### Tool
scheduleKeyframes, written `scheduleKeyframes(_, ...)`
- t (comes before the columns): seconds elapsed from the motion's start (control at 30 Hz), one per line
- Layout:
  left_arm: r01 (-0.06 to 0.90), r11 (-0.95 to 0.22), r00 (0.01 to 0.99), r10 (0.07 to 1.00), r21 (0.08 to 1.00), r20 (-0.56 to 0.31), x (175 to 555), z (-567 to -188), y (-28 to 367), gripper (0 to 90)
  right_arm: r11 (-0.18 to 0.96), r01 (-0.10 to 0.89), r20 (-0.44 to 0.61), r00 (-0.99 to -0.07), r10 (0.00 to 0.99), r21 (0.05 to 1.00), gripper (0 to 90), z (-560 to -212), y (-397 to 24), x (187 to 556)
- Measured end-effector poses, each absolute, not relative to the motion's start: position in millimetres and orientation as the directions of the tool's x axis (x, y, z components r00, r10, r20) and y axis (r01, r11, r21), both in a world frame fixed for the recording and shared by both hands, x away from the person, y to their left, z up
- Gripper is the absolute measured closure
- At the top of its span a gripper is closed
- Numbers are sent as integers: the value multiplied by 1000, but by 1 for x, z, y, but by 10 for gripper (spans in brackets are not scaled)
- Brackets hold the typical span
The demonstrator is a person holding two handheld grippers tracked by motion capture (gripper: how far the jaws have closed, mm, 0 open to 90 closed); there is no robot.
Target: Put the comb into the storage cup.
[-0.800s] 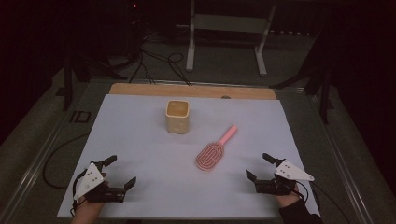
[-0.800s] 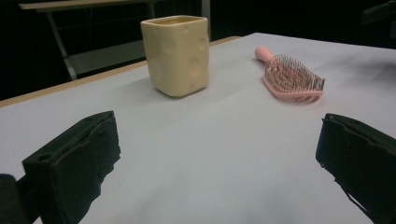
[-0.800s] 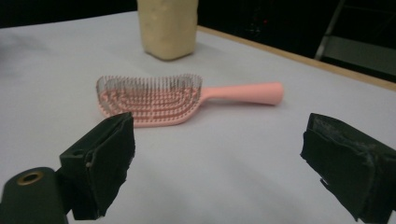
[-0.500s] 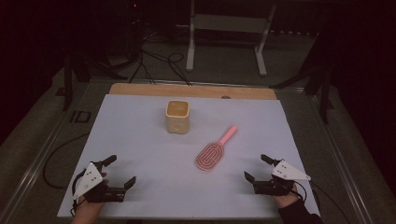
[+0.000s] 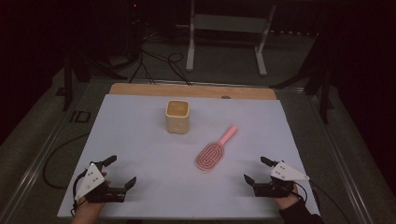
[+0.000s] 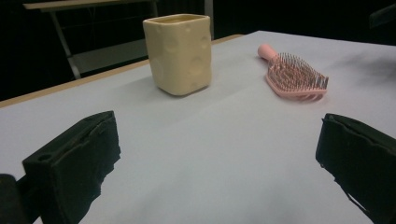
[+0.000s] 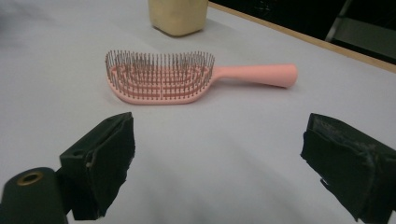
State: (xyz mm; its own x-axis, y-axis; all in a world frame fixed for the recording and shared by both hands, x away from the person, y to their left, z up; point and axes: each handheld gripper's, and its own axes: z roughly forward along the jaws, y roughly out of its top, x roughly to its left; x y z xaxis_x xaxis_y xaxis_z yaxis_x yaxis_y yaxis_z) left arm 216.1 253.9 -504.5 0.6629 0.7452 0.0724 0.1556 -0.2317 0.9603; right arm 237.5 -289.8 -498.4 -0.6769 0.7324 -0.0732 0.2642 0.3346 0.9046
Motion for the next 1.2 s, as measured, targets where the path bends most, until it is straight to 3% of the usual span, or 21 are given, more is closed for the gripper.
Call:
scheduleKeyframes(0.57, 157, -218, 654, 754, 963, 64, 216, -504, 255, 0, 351, 261, -65, -714, 697, 899, 90, -485, -282, 232)
scheduleKeyframes(1.2, 156, -219, 662, 747, 963, 63, 216, -503, 252, 0, 361, 206, -108, -721, 684, 909, 87, -430, -278, 238)
